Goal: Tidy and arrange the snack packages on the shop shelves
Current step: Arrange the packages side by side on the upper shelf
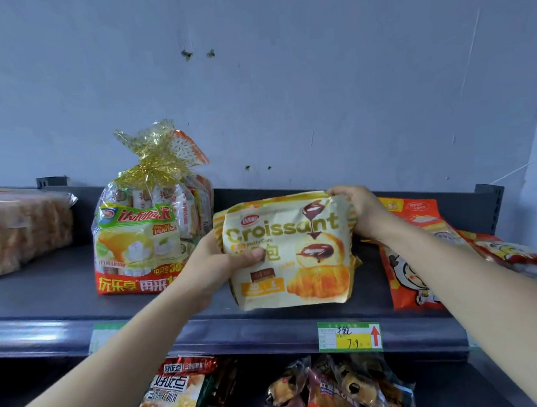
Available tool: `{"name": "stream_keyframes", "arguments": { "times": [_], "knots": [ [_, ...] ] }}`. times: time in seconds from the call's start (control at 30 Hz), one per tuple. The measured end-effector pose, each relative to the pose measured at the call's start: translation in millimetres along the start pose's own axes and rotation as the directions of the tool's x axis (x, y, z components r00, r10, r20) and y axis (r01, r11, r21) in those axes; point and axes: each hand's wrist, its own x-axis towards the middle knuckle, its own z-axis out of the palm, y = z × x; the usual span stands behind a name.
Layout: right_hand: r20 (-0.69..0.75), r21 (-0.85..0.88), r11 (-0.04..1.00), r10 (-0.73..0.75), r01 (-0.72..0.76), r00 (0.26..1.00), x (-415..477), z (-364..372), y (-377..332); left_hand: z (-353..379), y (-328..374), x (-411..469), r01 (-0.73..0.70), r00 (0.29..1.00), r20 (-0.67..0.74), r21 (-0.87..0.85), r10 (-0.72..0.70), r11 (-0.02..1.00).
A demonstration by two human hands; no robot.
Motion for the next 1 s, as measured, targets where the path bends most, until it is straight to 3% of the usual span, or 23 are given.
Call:
{"name": "stream_keyframes", "arguments": {
  "times": [0.13, 0.27, 0.33, 0.43, 0.53, 0.63, 0.77, 0.87, 1.0],
  "knots": [
    [-0.079, 0.062, 0.994, 0.099, -0.094, 0.992, -2, -2, 15, -1, -9, 4, 0.01, 1.0, 0.022, 0.097, -0.013, 0.995],
    [-0.004, 0.428, 0.862, 0.302, -0.271, 0.953, -2, -7, 23, 1, -12, 11, -0.042, 0.998, 0.058, 0.225, 0.03, 0.974],
    [0.064, 0.509, 0.797, 0.343, -0.327, 0.937, 1, -12, 22, 4, -15, 15, -0.07, 0.997, 0.055, 0.302, 0.056, 0.951],
    [0.116, 0.343, 0.889, 0.279, -0.302, 0.953, 3, -12, 18, 5, -18, 23, -0.131, 0.991, 0.039, 0.43, 0.127, 0.893],
    [0.08, 0.226, 0.934, 0.265, -0.276, 0.961, 9, -9, 14, 2, -22, 29, -0.138, 0.986, 0.006, 0.584, 0.165, 0.8],
    [0.003, 0.182, 0.943, 0.284, -0.28, 0.959, 24, -8, 16, -2, -28, 31, -0.133, 0.988, 0.13, 0.394, 0.088, 0.909],
    [-0.064, 0.076, 0.963, 0.262, -0.257, 0.963, 52, -4, 24, -8, -38, 38, -0.057, 0.997, 0.066, 0.389, 0.034, 0.92],
    [0.044, 0.045, 0.932, 0.358, -0.36, 0.933, 76, -2, 34, -11, -40, 43, -0.059, 0.997, 0.067, 0.394, 0.035, 0.917],
    [0.207, 0.183, 0.796, 0.542, -0.576, 0.814, 98, 3, 54, -17, -42, 47, -0.055, 0.997, 0.069, 0.397, 0.03, 0.916]
  ]
}}
